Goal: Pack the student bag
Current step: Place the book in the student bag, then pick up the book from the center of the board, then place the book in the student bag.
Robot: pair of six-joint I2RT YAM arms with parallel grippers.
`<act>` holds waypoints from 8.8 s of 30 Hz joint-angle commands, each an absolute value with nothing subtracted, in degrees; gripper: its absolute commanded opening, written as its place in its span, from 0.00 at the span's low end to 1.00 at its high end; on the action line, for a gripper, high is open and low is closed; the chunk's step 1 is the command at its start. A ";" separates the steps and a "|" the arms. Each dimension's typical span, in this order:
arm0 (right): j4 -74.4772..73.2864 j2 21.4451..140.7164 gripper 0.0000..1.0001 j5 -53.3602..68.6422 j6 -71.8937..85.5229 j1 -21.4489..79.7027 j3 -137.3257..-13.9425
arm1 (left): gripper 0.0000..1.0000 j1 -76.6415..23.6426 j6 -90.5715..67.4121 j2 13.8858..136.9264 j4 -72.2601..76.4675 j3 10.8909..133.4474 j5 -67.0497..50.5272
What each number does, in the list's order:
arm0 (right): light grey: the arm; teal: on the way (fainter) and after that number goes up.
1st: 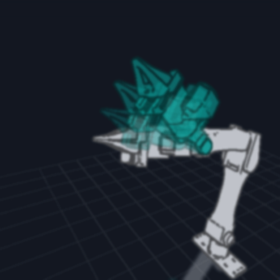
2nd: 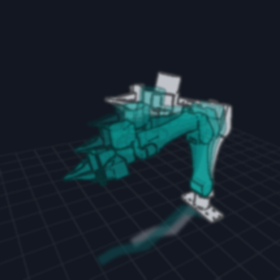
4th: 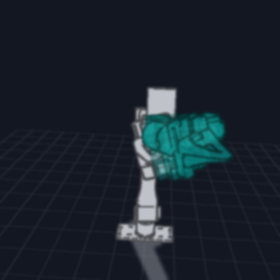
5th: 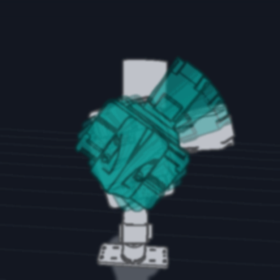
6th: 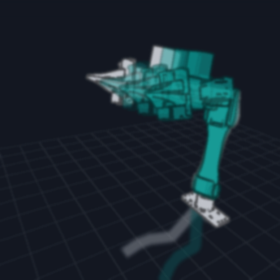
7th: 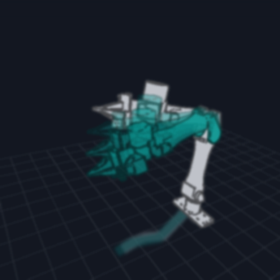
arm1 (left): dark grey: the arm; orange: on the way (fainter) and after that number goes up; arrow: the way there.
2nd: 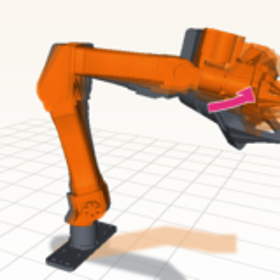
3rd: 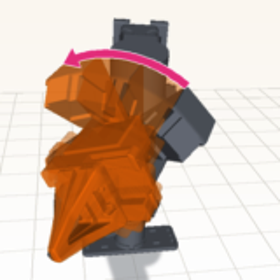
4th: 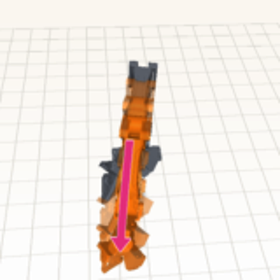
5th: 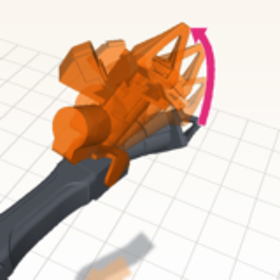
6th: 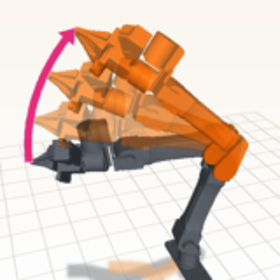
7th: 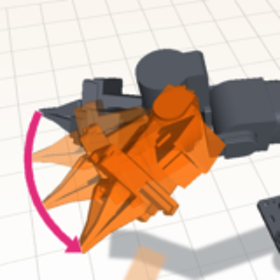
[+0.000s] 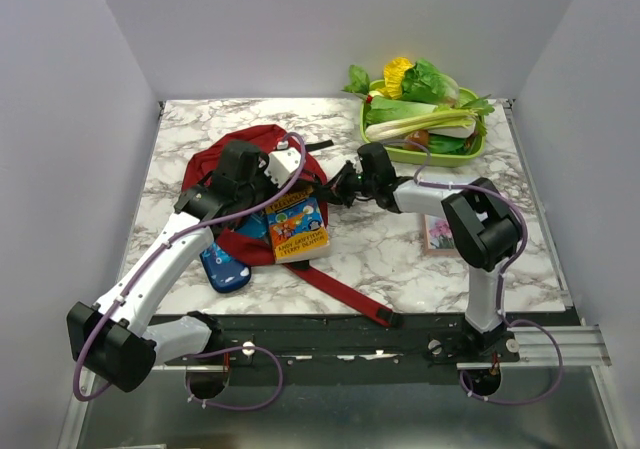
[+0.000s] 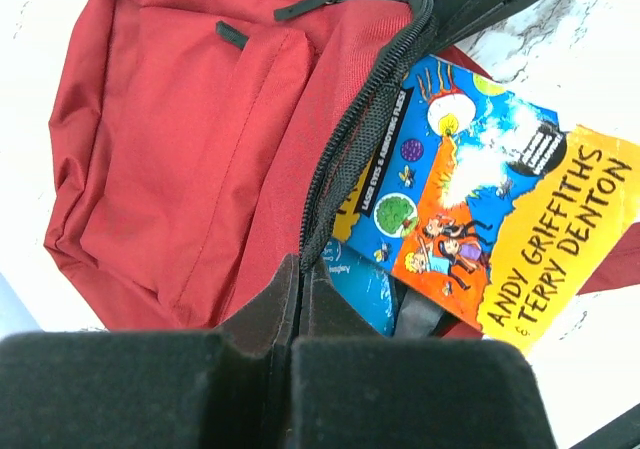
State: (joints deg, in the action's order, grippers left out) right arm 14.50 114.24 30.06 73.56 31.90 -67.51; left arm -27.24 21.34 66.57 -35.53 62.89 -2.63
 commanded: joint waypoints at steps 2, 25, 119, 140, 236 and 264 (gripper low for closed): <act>4.93 110.13 0.01 11.18 77.95 32.26 -67.06 | 0.00 -27.42 20.13 66.62 -36.04 65.30 -4.22; -4.31 114.88 0.70 15.64 70.60 36.13 -73.13 | 0.00 -27.33 19.43 66.18 -35.33 63.54 -4.48; 7.10 128.32 0.36 39.55 56.07 46.40 -86.66 | 0.00 -31.37 20.30 75.14 -34.72 75.93 -6.94; 7.03 118.49 0.48 13.29 52.38 44.65 -82.71 | 0.00 -40.33 34.00 94.74 -34.99 105.29 -13.89; 5.45 60.47 0.01 45.44 53.26 -13.02 -33.22 | 0.00 -37.00 21.97 72.16 -31.55 71.98 -2.20; 32.75 70.55 0.01 43.68 75.67 11.42 -34.28 | 0.00 -37.00 21.27 71.37 -31.11 72.07 -1.93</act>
